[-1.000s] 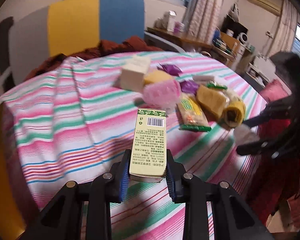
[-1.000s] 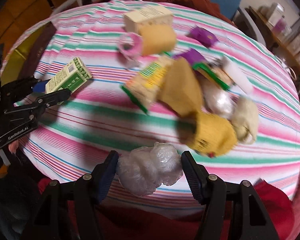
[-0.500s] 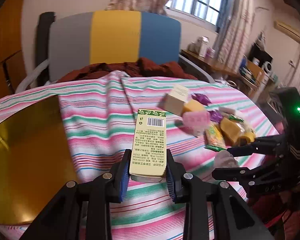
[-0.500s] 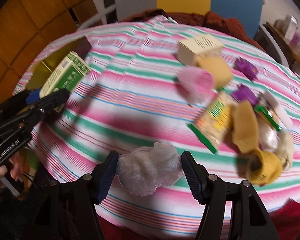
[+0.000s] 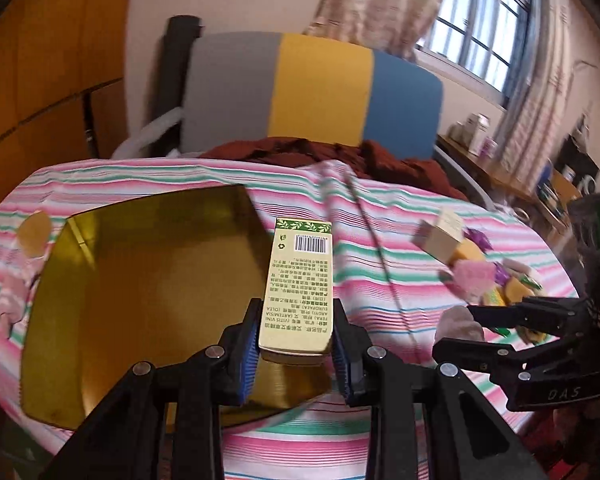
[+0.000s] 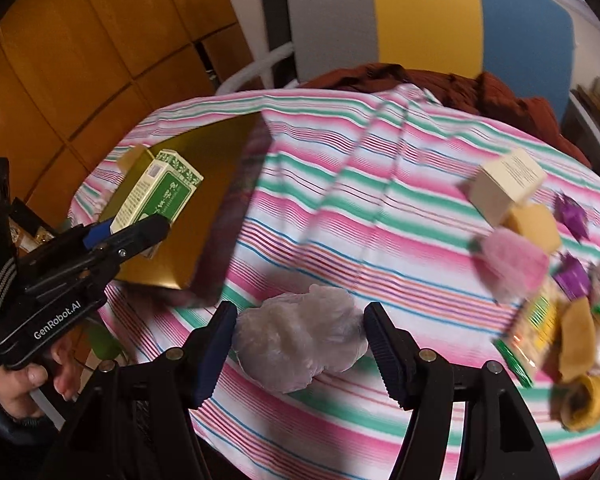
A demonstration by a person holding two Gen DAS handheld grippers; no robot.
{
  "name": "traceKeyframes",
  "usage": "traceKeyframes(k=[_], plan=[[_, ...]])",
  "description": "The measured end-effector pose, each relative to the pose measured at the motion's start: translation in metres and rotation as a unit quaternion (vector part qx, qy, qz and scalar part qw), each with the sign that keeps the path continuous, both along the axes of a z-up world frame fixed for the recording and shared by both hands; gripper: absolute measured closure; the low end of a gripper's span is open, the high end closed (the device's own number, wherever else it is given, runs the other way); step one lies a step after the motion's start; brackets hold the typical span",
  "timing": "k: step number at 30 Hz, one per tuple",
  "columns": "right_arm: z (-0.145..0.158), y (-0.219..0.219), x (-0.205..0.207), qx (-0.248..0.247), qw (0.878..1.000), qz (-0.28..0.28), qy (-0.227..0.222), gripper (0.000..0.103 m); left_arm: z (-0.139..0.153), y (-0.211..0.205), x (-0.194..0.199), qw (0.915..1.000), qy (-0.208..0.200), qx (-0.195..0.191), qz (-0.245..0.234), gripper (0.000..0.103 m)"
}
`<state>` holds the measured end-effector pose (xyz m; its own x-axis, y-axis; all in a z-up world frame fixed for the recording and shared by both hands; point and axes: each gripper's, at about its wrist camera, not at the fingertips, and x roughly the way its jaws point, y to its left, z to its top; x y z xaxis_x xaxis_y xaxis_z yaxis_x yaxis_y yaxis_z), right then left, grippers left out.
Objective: Organize objects
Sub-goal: 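Carry the box and plastic bundle with both grippers over the gold tray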
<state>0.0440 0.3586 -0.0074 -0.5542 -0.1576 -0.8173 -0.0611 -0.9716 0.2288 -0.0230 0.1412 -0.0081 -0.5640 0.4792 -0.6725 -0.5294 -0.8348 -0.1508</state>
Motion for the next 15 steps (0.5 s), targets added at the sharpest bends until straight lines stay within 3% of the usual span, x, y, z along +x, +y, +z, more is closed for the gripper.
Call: traceKeyframes(k=[12, 15], plan=[[0.005, -0.070, -0.060, -0.008, 0.998, 0.060, 0.027, 0.036, 0.001, -0.085, -0.063, 0.9937, 0.007, -0.015, 0.111, 0.072], [0.009, -0.091, -0.080, -0.014, 0.996, 0.079, 0.035, 0.035, -0.004, -0.100, -0.080, 0.9893, -0.001, -0.029, 0.143, 0.061]])
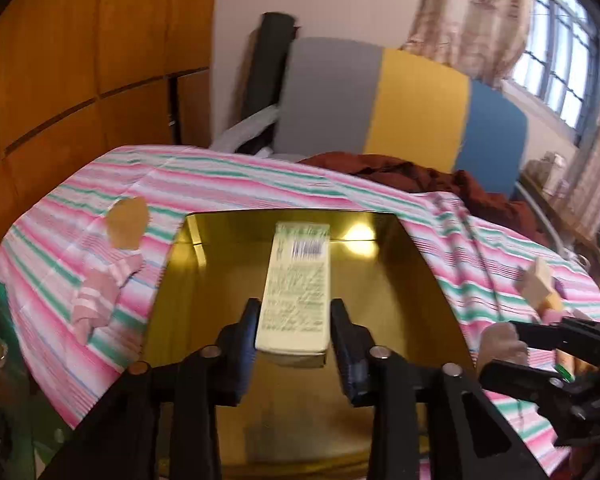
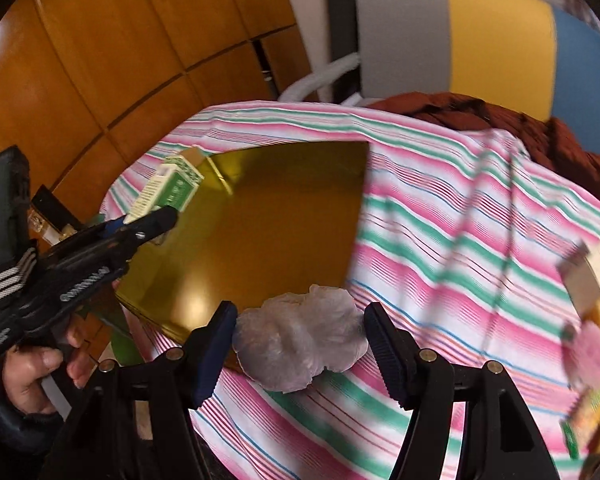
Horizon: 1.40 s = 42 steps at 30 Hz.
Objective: Organize objects
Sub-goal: 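Carry the box and plastic bundle with both grippers over the gold tray, then open both grippers to drop the box and bundle into the tray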
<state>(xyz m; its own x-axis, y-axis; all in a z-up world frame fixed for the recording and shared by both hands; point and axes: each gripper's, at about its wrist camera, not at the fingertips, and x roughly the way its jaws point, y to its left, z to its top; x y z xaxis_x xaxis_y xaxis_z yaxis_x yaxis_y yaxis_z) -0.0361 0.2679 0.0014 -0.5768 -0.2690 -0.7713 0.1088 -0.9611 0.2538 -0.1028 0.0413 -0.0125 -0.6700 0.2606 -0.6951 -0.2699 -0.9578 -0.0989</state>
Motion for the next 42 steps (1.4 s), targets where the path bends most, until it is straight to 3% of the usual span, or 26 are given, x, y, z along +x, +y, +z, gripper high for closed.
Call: traceKeyframes(k=[1, 2, 3, 4, 16, 29, 42], plan=[[0.001, -0.005, -0.005, -0.003, 1.000, 0.006, 0.002, 0.035, -0.001, -0.003, -0.003, 1.0000, -0.002, -0.001, 0.008, 0.056], [0.003, -0.019, -0.017, -0.014, 0.999, 0.021, 0.021, 0.025, -0.003, -0.008, -0.006, 0.9998, -0.009, 0.001, 0.018, 0.054], [0.003, -0.019, -0.017, -0.014, 0.999, 0.021, 0.021, 0.005, -0.005, -0.013, -0.006, 0.9996, -0.013, 0.004, 0.025, 0.053], [0.003, -0.025, -0.021, -0.011, 0.999, 0.024, 0.028, 0.000, -0.005, -0.017, -0.004, 0.9995, -0.014, 0.008, 0.028, 0.053], [-0.012, -0.036, -0.011, 0.053, 0.998, -0.001, 0.040, 0.000, 0.001, -0.018, 0.032, 0.9991, 0.005, 0.018, 0.037, 0.053], [0.014, -0.026, 0.019, 0.137, 0.978, -0.098, 0.123, 0.000, 0.008, -0.011, 0.055, 0.9990, 0.020, 0.013, 0.039, 0.053], [0.021, 0.001, 0.047, 0.130, 0.968, -0.164, 0.139, 0.000, 0.015, 0.014, 0.074, 0.9991, 0.041, 0.001, 0.001, 0.053]])
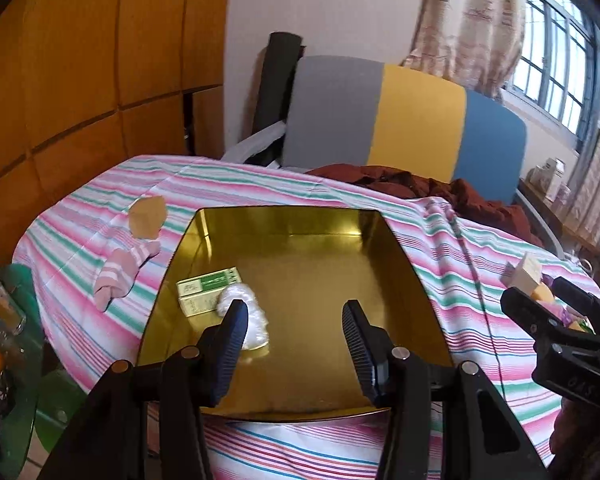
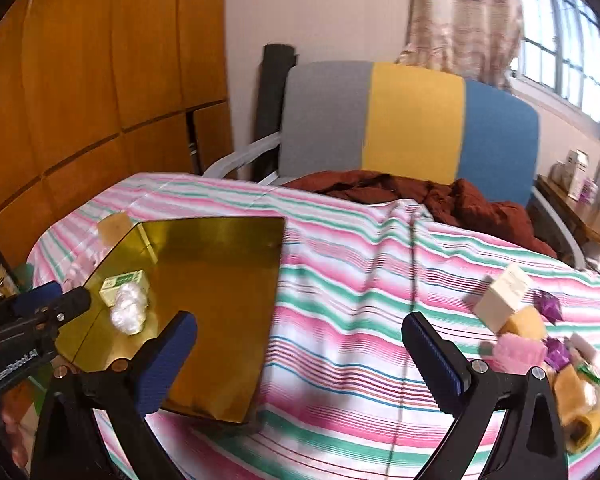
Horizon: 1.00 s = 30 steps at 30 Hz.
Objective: Organize objects
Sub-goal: 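Open both grippers to drop the box and bundle into the tray, then move both grippers back to the pile of items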
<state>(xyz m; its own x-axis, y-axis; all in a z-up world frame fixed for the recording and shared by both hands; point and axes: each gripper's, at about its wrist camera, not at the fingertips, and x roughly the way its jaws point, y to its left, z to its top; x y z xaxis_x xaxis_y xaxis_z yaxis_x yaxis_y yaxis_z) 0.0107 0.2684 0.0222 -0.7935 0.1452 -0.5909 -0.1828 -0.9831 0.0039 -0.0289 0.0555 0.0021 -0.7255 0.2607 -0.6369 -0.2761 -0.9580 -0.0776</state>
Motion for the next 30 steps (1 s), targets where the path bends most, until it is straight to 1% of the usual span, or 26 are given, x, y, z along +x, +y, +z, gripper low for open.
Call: traceKeyframes(k=[3, 6, 7, 8, 11, 12, 13, 14, 19, 23, 24, 28, 30], plan=[[0.000, 0.010, 0.012, -0.002, 1.000, -0.011, 0.012, 0.000, 0.003, 0.013, 0.006, 0.9996, 0.008, 0.000, -0.027, 0.052], [-0.005, 0.020, 0.020, -0.012, 1.000, -0.011, 0.006, 0.000, 0.003, 0.030, 0.013, 0.9980, 0.010, 0.004, -0.063, 0.041], [-0.007, 0.024, 0.022, -0.025, 1.000, -0.009, 0.004, 0.000, 0.004, 0.034, 0.015, 0.9972, 0.010, 0.007, -0.074, 0.033], [-0.009, 0.029, 0.025, -0.038, 0.999, -0.008, 0.001, 0.000, 0.004, 0.040, 0.017, 0.9958, 0.007, 0.012, -0.091, 0.028], [-0.019, 0.048, 0.034, -0.078, 0.997, -0.016, -0.014, 0.000, 0.006, 0.058, 0.022, 0.9925, 0.009, 0.013, -0.121, 0.027], [-0.025, 0.059, 0.041, -0.089, 0.995, -0.029, -0.018, 0.000, 0.006, 0.064, 0.022, 0.9915, 0.008, 0.011, -0.130, 0.025], [-0.027, 0.064, 0.045, -0.090, 0.995, -0.037, -0.018, 0.000, 0.006, 0.071, 0.023, 0.9902, 0.006, 0.010, -0.139, 0.021], [-0.027, 0.064, 0.045, -0.090, 0.995, -0.037, -0.018, 0.000, 0.006, 0.079, 0.023, 0.9886, 0.004, 0.013, -0.150, 0.019], [-0.036, 0.095, 0.070, -0.085, 0.993, -0.077, -0.025, 0.000, 0.005, 0.106, 0.024, 0.9817, -0.007, 0.022, -0.189, 0.019], [-0.038, 0.121, 0.090, -0.094, 0.989, -0.111, -0.029, 0.000, 0.001, 0.130, 0.029, 0.9723, -0.023, 0.034, -0.230, 0.018], [-0.038, 0.128, 0.095, -0.096, 0.988, -0.120, -0.029, 0.000, 0.000, 0.138, 0.029, 0.9693, -0.026, 0.033, -0.242, 0.018], [-0.038, 0.149, 0.114, -0.108, 0.983, -0.142, -0.034, 0.000, -0.003, 0.162, 0.027, 0.9621, -0.042, 0.030, -0.268, 0.018], [-0.038, 0.161, 0.124, -0.117, 0.981, -0.151, -0.037, 0.000, -0.004, 0.173, 0.024, 0.9601, -0.051, 0.028, -0.274, 0.018]])
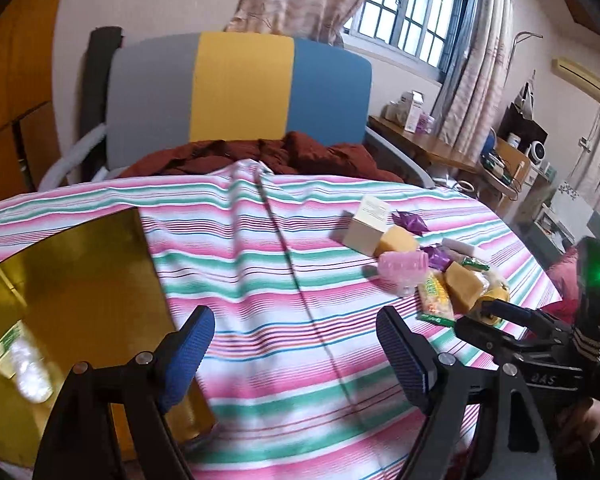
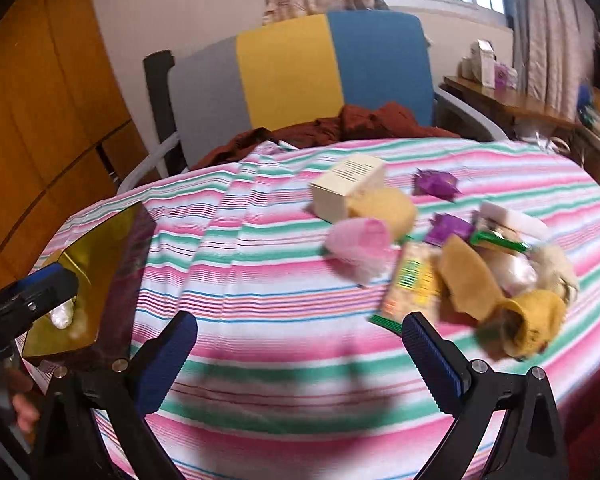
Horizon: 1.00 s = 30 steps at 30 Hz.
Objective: Organize objects
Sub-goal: 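Move both grippers back to the pile of items, then grasp the cream paper box with the left gripper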
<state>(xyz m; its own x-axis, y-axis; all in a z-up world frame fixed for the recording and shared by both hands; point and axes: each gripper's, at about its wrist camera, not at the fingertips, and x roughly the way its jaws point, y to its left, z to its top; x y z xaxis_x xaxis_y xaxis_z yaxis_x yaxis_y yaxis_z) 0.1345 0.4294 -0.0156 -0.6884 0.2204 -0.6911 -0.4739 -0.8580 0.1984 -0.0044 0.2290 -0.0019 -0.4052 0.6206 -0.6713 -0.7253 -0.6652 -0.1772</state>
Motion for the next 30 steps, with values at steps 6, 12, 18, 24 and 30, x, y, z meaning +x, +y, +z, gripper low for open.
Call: traceKeyframes(k=[6, 12, 18, 24, 30], plan=[[0.007, 0.031, 0.021, -0.007, 1.000, -0.015, -0.004, 0.000, -0.009, 0.042, -0.011, 0.9988, -0.030, -0.023, -0.031, 0.019], [0.015, 0.053, 0.026, -0.003, 1.000, -0.030, -0.008, 0.000, -0.012, 0.086, -0.024, 0.9969, -0.041, -0.034, -0.059, 0.020], [0.010, 0.086, 0.026, -0.003, 0.998, -0.043, -0.046, 0.000, -0.019, 0.134, -0.043, 0.9936, -0.046, -0.055, -0.087, 0.020], [0.002, 0.093, 0.018, -0.042, 0.998, -0.022, -0.040, 0.000, -0.029, 0.185, -0.055, 0.9843, -0.043, -0.084, -0.150, 0.020], [0.001, 0.094, 0.017, -0.068, 0.998, 0.003, -0.006, 0.000, -0.043, 0.230, -0.070, 0.9746, -0.057, -0.112, -0.185, 0.027]])
